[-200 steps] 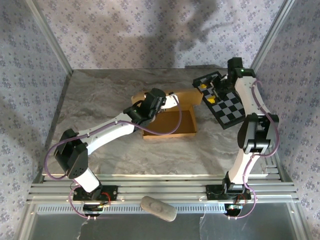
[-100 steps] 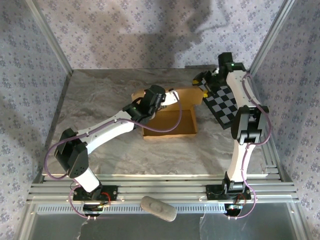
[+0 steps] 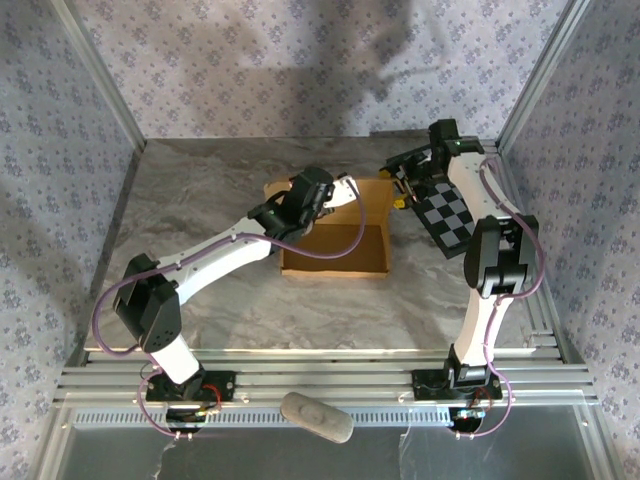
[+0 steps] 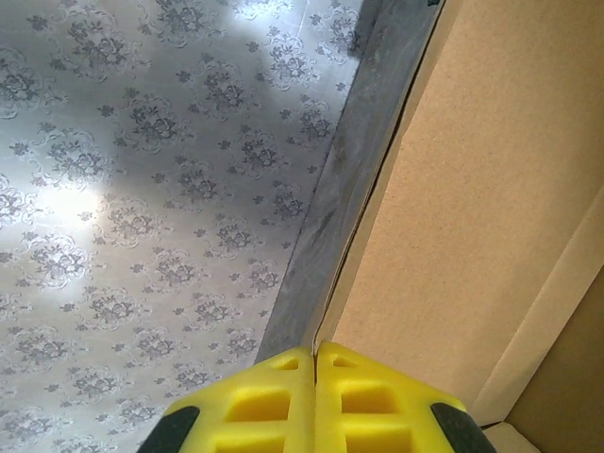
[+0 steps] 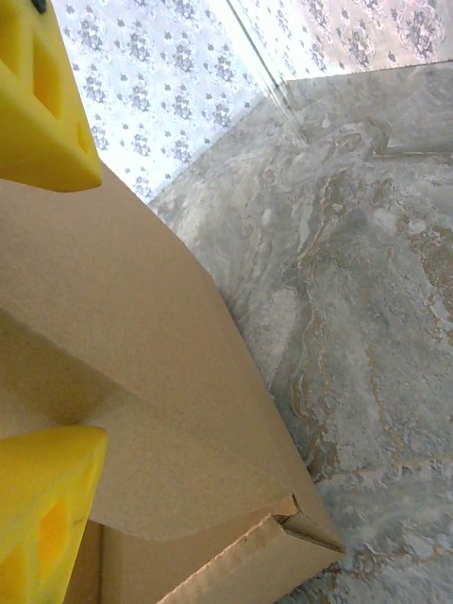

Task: Fold the paper box

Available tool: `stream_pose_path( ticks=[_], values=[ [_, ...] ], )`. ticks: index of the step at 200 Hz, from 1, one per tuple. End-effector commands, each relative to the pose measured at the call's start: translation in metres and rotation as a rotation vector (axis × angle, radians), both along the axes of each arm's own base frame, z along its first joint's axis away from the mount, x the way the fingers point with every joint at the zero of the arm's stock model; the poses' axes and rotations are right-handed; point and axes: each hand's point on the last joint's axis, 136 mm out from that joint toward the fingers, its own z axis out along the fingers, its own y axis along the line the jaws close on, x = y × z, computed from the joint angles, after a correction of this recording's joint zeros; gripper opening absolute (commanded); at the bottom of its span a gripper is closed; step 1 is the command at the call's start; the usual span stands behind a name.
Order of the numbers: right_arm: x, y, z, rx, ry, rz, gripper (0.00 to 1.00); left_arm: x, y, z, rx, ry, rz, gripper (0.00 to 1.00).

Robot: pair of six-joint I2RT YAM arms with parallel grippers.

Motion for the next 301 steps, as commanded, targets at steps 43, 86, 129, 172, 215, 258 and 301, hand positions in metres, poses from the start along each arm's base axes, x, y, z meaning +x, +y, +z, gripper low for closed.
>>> stream_pose_path(
  ticks=[43, 86, 129, 172, 215, 258, 301],
  values=[
    [-0.013, 0.019, 0.016, 0.098, 0.063, -0.002, 0.52, 0.008, -0.013, 0.021, -0.082, -0.039, 0.009, 0.0],
    [-0.014, 0.022, 0.01, 0.114, 0.092, -0.018, 0.49, 0.009, -0.016, 0.022, -0.097, -0.037, 0.009, 0.0],
    [-0.013, 0.028, 0.01, 0.153, 0.114, -0.039, 0.4, 0.007, -0.018, 0.022, -0.112, -0.032, 0.006, 0.0],
    [-0.012, 0.029, 0.014, 0.181, 0.138, -0.075, 0.23, 0.009, -0.018, 0.029, -0.143, -0.05, 0.013, 0.0],
    [-0.011, 0.027, 0.021, 0.182, 0.146, -0.118, 0.09, 0.01, -0.019, 0.042, -0.18, -0.074, 0.014, 0.0],
    [-0.007, 0.026, 0.031, 0.206, 0.151, -0.174, 0.0, 0.007, -0.02, 0.052, -0.213, -0.087, 0.0, 0.0],
    [-0.005, 0.023, 0.039, 0.235, 0.16, -0.231, 0.0, 0.005, -0.018, 0.061, -0.247, -0.095, 0.0, 0.0]
  ],
)
